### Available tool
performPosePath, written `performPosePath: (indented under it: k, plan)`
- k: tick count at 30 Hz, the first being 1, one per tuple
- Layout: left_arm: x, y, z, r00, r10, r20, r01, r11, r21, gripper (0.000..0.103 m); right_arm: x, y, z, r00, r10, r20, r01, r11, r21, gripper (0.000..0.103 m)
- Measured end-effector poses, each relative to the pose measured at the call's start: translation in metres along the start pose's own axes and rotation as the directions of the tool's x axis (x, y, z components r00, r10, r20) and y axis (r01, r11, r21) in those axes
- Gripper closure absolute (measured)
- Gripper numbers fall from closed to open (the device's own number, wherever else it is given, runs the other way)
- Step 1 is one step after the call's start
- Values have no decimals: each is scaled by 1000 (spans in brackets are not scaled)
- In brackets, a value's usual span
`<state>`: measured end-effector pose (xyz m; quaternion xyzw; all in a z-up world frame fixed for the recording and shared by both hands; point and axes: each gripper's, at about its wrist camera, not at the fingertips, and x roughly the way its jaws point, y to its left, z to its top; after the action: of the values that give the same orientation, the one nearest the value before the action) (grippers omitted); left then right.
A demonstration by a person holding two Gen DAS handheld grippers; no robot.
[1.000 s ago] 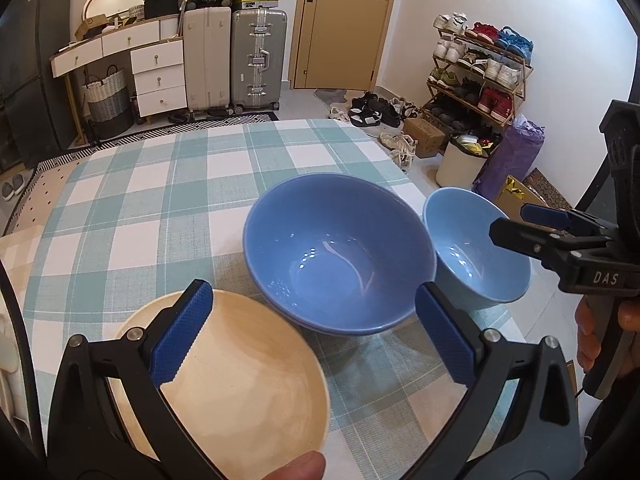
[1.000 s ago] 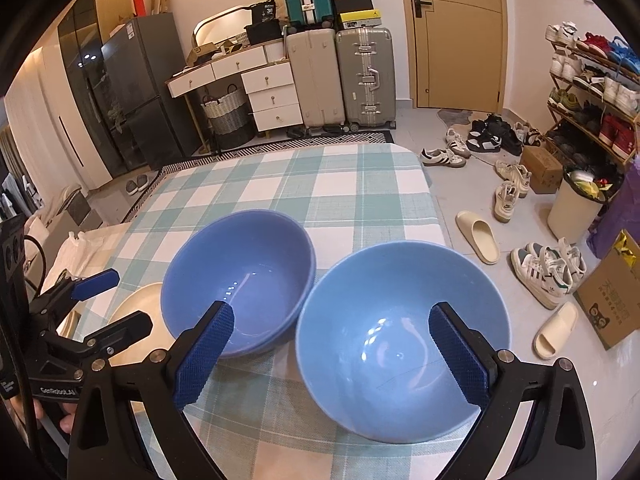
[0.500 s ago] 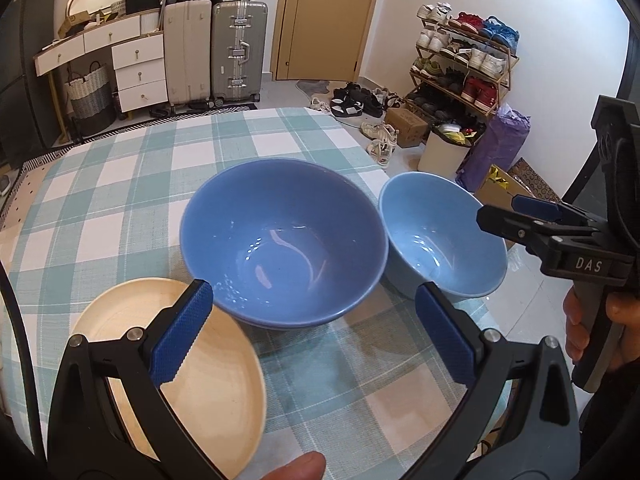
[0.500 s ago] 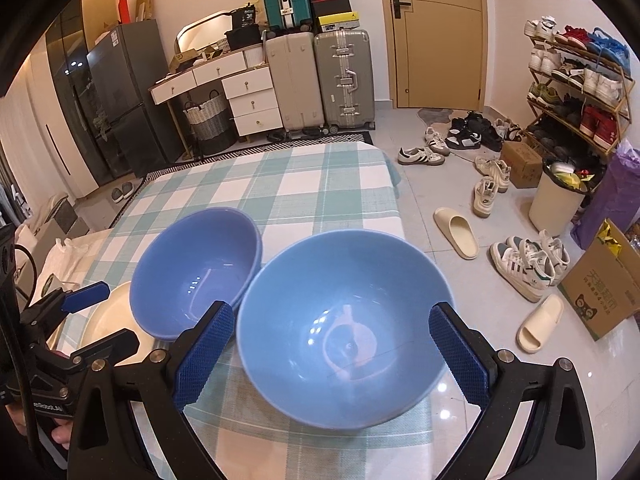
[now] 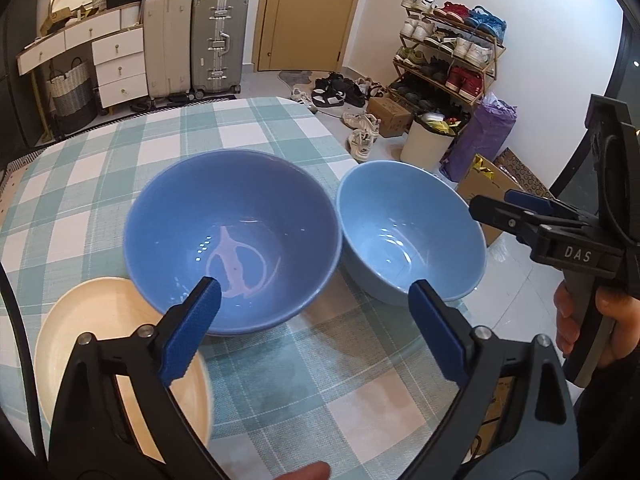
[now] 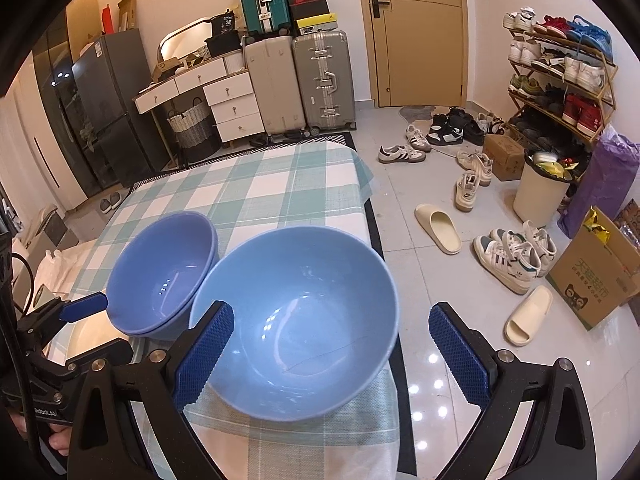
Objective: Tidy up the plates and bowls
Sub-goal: 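Move both grippers to the rim of the remaining blue bowl, then close the left gripper on the bowl rim while the right gripper closes on it too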
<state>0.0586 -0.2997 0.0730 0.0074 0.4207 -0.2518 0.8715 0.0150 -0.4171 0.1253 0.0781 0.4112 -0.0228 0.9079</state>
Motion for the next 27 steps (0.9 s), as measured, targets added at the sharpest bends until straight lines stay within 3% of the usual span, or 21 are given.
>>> performPosePath:
  k: [4,23,25,27]
  plan:
    - [6,-9,1,999,-48,-9,48,999,7,15,1,-8,0,1000,-10,1,10,1000,-3,3]
    - [41,-40,6,990,-113,-80,115,993,23,35,11,-22,-2,1000,-24,-8,23,999,-39,3]
    - [46,-41,7,990,-113,-87,115,993,17,39,13,-25,-2,1000,-17,-12,16,999,-34,7]
    - [50,-41,7,990,-112,-91,113,993,13,41,17,-25,-2,1000,-9,-26,8,999,-38,21]
